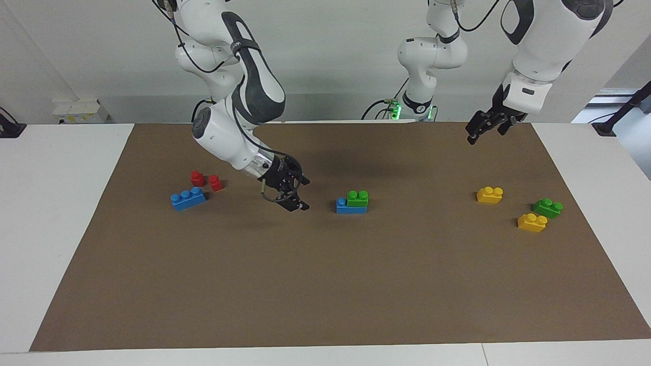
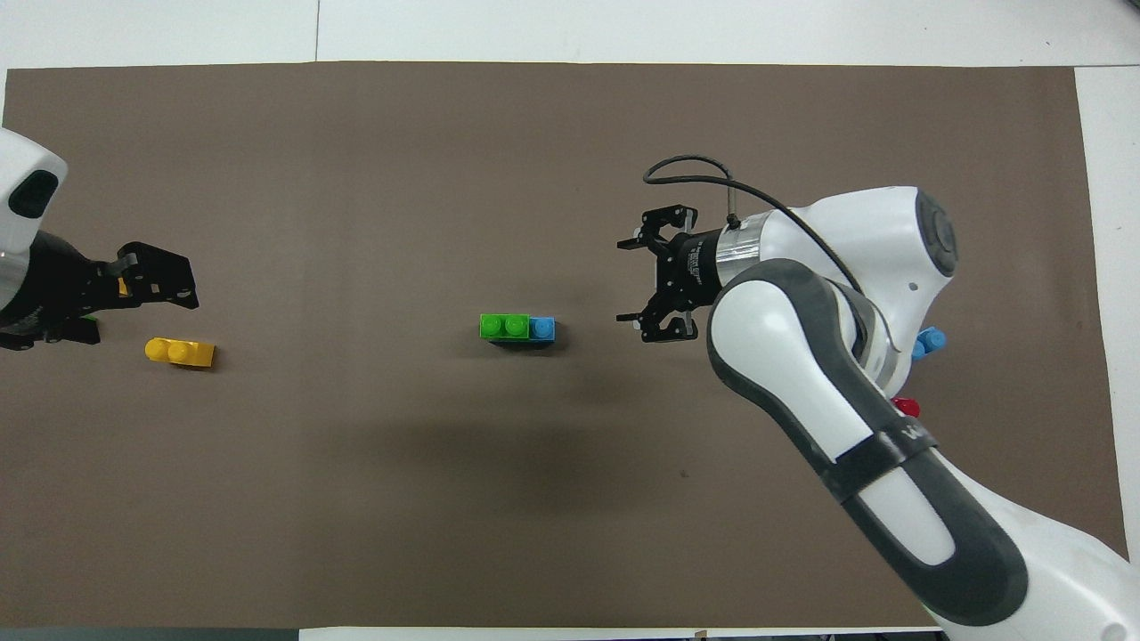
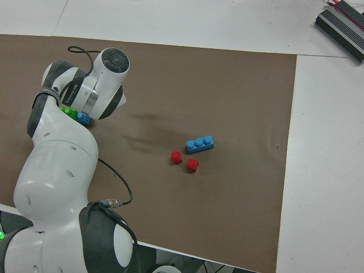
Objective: Remove green block with left arm and hold with right
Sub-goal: 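Move the right gripper to the blue end of the joined block, then grasp the green end with the left gripper while the right gripper holds blue, then pull the green brick away from the blue brick held by the right gripper, then lower green brick with the left gripper while the right gripper lowers blue brick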
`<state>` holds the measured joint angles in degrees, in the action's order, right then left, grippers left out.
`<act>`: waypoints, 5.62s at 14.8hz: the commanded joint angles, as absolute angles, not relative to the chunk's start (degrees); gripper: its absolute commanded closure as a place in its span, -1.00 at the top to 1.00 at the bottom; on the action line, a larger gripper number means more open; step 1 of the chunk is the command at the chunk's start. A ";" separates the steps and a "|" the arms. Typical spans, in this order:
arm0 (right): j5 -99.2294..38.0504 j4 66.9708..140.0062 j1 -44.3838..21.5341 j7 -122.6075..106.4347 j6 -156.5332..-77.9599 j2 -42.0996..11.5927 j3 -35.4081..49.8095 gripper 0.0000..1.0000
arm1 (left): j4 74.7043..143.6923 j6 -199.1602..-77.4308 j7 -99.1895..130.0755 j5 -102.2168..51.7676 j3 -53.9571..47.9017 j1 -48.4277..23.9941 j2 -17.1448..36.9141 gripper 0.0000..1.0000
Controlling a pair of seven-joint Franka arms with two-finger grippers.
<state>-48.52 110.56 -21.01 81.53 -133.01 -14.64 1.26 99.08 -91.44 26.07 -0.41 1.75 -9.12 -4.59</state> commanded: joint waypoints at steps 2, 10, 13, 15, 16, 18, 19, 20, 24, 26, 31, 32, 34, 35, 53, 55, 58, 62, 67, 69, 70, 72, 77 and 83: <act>-51.33 110.57 -25.57 82.00 -138.59 -18.19 1.14 0.88 | 105.89 -96.39 47.74 -0.97 2.20 -13.61 -8.78 1.00; -53.70 110.57 -30.23 81.39 -144.58 -22.50 1.14 0.89 | 113.81 -106.76 90.21 -1.93 2.20 -24.16 -10.46 1.00; -53.79 110.57 -31.29 81.39 -146.86 -23.64 1.23 0.89 | 116.54 -111.78 100.87 -1.93 2.20 -28.02 -9.85 1.00; -53.88 110.74 -31.90 81.30 -147.04 -23.64 1.14 0.89 | 117.07 -114.07 106.76 -1.93 2.20 -30.66 -7.66 1.00; -53.88 110.83 -32.08 81.30 -147.13 -23.64 1.14 0.89 | 117.07 -115.04 109.75 -1.93 2.20 -31.98 -6.43 1.00; -53.88 111.44 -32.17 81.39 -148.35 -23.64 1.23 0.88 | 117.07 -118.46 114.33 -1.93 2.20 -34.27 -3.62 1.00; -53.88 111.62 -32.69 81.30 -148.62 -23.64 1.23 0.85 | 117.07 -120.65 116.17 -1.93 2.20 -34.71 -1.86 1.00; -53.88 111.80 -32.96 81.30 -148.97 -23.64 1.14 0.74 | 117.07 -122.33 118.28 -1.93 2.20 -35.24 -0.37 1.00; -54.75 112.41 -32.87 81.39 -150.21 -23.64 1.14 0.18 | 116.37 -125.77 120.85 -1.93 2.20 -36.30 2.89 1.00; -56.60 112.41 -32.87 81.47 -151.25 -23.64 1.14 -0.17 | 116.37 -126.82 121.46 -1.85 2.20 -37.00 4.74 1.00; -56.69 112.41 -32.96 81.04 -151.87 -23.73 1.14 -1.00 | 116.28 -129.63 123.75 -1.93 2.29 -36.83 6.24 1.00; -56.69 112.33 -32.87 80.86 -151.79 -23.82 1.14 -1.00 | 116.11 -130.07 123.75 -1.93 2.37 -36.57 6.68 1.00; -56.69 112.41 -32.96 80.86 -151.96 -23.82 1.14 -1.00 | 115.75 -131.04 123.84 -1.93 2.37 -36.21 7.12 1.00; -56.69 112.41 -32.96 80.86 -151.96 -23.82 1.14 -1.00 | 115.66 -131.48 123.84 -1.93 2.37 -36.21 7.38 1.00; -56.69 112.41 -33.13 80.86 -153.81 -23.99 1.14 -1.00 | 112.94 -135.35 125.95 0.79 2.37 -38.32 15.73 -1.00; -56.69 112.41 -33.13 80.86 -153.81 -23.99 1.14 -1.00 | 112.94 -134.65 125.60 0.88 2.37 -38.41 15.56 -1.00; -56.69 112.41 -33.13 80.77 -153.81 -23.99 1.14 -1.00 | 112.85 -133.43 125.16 0.79 2.37 -38.23 14.59 -1.00; -56.69 112.41 -33.13 80.77 -153.90 -23.99 1.14 -1.00 | 112.85 -131.05 125.07 0.79 2.37 -37.36 11.61 -1.00; -56.51 111.62 -31.91 80.68 -153.11 -23.30 1.06 -1.00 | 112.06 -124.91 120.25 0.70 2.37 -33.50 6.87 -1.00; -55.73 111.27 -29.11 80.42 -150.23 -21.20 0.97 -1.00 | 112.06 -122.80 114.47 0.09 2.29 -29.64 5.02 -1.00; -55.64 111.01 -27.26 79.46 -147.33 -19.70 0.79 -1.00 | 111.97 -121.74 110.34 -0.43 2.29 -27.27 4.92 -1.00; -54.68 110.66 -21.57 77.35 -138.65 -15.84 0.53 -1.00 | 112.23 -121.03 101.82 -0.70 2.29 -22.96 4.92 -1.00; -44.92 109.60 -3.29 64.47 -115.18 -10.20 0.44 -1.00 | 112.41 -121.20 81.16 -1.23 2.37 -11.98 5.01 -1.00; -39.20 110.74 10.18 50.48 -110.04 -13.52 0.44 -1.00 | 112.06 -127.78 65.06 -2.99 2.46 -2.30 10.18 -1.00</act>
<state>-40.44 110.32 7.48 55.22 -110.31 -11.30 -0.54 112.18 -124.43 68.76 -1.78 2.94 -4.23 7.71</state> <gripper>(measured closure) 0.656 0.648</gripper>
